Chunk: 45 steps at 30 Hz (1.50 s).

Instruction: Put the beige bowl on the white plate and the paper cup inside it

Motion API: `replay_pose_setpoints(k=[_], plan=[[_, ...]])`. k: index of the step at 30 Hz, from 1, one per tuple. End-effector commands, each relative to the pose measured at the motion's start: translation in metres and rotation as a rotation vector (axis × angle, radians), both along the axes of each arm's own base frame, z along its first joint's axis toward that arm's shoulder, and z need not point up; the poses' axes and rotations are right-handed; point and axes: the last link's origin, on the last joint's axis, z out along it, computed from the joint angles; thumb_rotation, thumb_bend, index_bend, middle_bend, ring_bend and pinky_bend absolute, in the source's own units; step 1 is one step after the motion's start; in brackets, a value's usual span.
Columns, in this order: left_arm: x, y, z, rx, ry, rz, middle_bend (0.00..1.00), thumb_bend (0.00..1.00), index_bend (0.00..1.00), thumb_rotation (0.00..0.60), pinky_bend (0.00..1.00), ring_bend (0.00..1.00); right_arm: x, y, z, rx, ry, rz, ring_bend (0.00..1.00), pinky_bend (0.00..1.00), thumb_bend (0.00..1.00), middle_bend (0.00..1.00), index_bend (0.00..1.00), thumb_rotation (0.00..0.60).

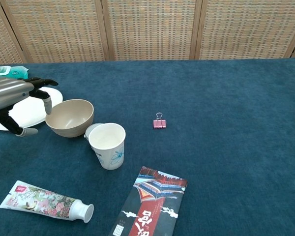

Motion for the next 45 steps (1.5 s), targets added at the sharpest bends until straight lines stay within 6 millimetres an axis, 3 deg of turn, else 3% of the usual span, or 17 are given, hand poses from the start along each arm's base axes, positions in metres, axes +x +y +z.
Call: replay_pose_setpoints(k=[1,9,14,22,29,36,45], plan=[[0.005,0.003,-0.008,-0.018,0.000,0.002,0.04,0.26,0.41,0.600,0.10,0.00,0.000,0.000,0.001,-0.003,-0.004,0.001,0.00,0.00,0.15,0.00,0.00,0.600],[0.014,0.007,-0.026,-0.044,0.029,-0.016,0.05,0.29,0.44,0.600,0.10,0.00,-0.002,-0.001,0.004,-0.011,-0.017,-0.006,0.00,0.00,0.15,0.00,0.00,0.600],[0.016,0.011,-0.037,-0.034,0.033,-0.007,0.08,0.40,0.54,0.600,0.12,0.00,-0.003,-0.001,0.005,-0.013,-0.024,-0.008,0.00,0.00,0.15,0.00,0.00,0.600],[0.012,0.012,-0.042,-0.012,0.058,-0.005,0.10,0.44,0.63,0.600,0.13,0.00,-0.004,-0.001,0.007,-0.015,-0.032,-0.007,0.00,0.00,0.15,0.00,0.00,0.600],[0.017,0.015,-0.013,0.066,0.019,-0.052,0.11,0.44,0.68,0.600,0.14,0.00,-0.004,-0.001,0.007,-0.015,-0.035,-0.006,0.00,0.00,0.15,0.00,0.00,0.600],[0.024,0.022,0.028,0.149,0.001,-0.098,0.11,0.44,0.68,0.600,0.14,0.00,-0.004,0.000,0.007,-0.017,-0.034,-0.005,0.00,0.00,0.15,0.00,0.00,0.600],[-0.003,0.020,0.055,0.184,0.078,-0.062,0.11,0.44,0.68,0.600,0.14,0.00,-0.003,0.000,0.006,-0.015,-0.027,-0.001,0.00,0.00,0.15,0.00,0.00,0.600]])
